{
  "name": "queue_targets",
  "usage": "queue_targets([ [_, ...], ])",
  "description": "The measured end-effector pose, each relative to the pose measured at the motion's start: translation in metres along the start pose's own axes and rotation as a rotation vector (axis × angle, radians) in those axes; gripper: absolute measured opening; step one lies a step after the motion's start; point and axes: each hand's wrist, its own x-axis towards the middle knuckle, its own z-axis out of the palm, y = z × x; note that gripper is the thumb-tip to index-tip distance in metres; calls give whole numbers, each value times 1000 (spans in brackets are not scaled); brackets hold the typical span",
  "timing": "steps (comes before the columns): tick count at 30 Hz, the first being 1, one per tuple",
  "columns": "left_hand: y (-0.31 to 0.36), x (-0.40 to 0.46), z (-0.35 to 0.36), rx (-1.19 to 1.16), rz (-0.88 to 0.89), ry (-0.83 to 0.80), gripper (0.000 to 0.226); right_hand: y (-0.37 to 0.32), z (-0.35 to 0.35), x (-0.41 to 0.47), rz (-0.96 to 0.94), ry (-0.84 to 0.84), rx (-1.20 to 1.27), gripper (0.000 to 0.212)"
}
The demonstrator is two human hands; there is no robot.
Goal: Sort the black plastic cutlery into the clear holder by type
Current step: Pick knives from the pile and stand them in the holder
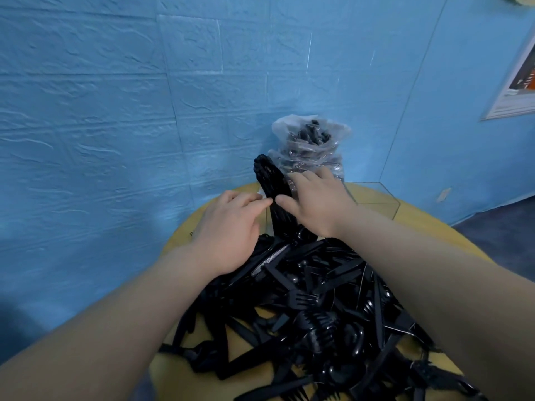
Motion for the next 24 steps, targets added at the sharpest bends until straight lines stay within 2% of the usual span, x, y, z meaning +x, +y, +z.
queue_targets([
  [4,12,-14,-6,-9,-27,24,49,9,-21,-31,-18,47,18,68],
  [12,70,-57,-11,-79,52,-18,40,48,-35,-138,111,216,227,35],
  [19,116,-73,11,14,111,-192,43,77,-11,-215,202,87,223,31],
  [24,130,-67,13,0,113,-167,28,83,-7,-228,177,58,185,32],
])
